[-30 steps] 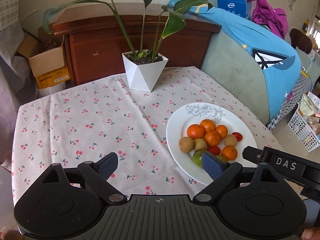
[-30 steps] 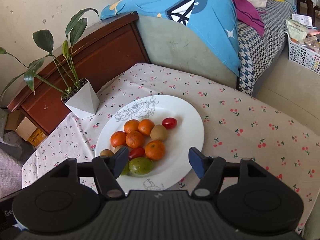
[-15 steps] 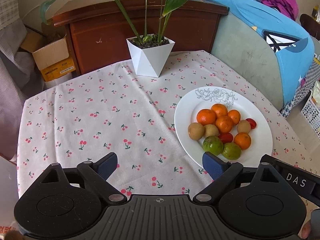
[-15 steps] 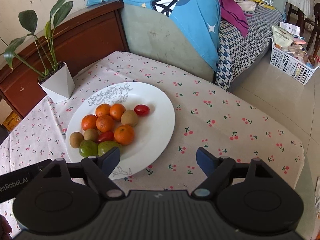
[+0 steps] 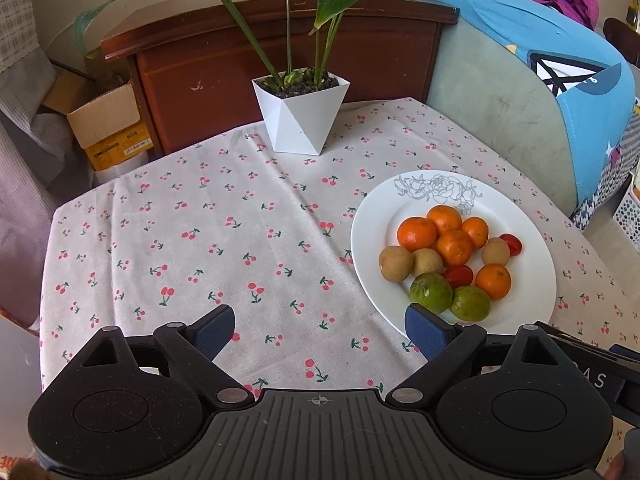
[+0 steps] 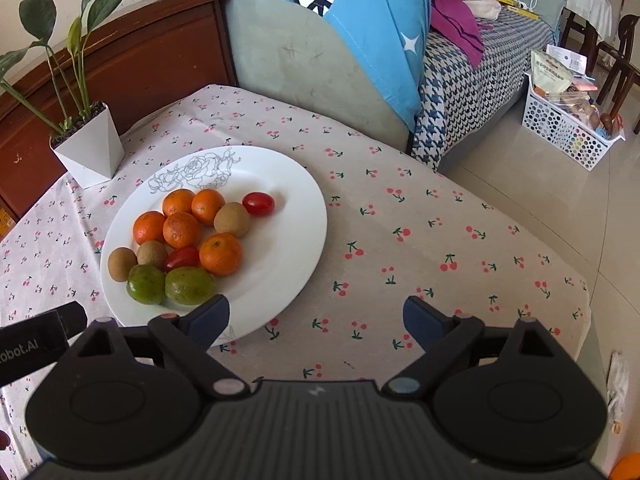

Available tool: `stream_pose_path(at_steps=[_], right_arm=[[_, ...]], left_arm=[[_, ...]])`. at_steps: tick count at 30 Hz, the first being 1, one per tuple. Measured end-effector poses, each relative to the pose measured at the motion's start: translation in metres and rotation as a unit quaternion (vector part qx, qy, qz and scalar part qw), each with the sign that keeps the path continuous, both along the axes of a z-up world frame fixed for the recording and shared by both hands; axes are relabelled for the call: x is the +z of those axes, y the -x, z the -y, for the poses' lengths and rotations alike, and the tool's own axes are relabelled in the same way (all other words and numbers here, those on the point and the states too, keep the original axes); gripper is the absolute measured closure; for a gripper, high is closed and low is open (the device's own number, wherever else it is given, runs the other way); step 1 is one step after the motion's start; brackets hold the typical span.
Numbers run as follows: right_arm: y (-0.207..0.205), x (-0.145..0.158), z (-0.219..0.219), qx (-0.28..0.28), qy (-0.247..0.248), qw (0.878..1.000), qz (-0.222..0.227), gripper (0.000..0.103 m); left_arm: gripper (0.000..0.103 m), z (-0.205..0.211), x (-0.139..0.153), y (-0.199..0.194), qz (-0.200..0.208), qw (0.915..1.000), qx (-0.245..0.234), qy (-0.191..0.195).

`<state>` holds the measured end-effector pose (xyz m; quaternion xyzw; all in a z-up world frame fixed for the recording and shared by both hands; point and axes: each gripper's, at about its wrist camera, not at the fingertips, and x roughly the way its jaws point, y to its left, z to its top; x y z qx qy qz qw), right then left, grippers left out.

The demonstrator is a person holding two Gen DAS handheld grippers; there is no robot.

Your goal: Organize fruits

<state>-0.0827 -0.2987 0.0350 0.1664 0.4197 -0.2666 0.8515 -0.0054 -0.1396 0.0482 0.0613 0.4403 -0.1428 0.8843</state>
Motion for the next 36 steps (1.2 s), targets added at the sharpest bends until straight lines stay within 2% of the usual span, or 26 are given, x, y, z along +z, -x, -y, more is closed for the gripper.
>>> stream_pose_path(at_steps=[10,36], right_arm=[[-0.001,-0.001,-0.004,0.007,0.010,1.000,-0.004,0.009],[-0.005,-0.002,-0.010,0.009,0.032,0.999,-0.010,0.009]], left_arm=[[0.009,0.007,-0.004,0.001,0.006,0.9997,-0.005,-0.025],[0.010,0.013,-0.009,0.001,0.018,0.9985,-0.003,-0.052]])
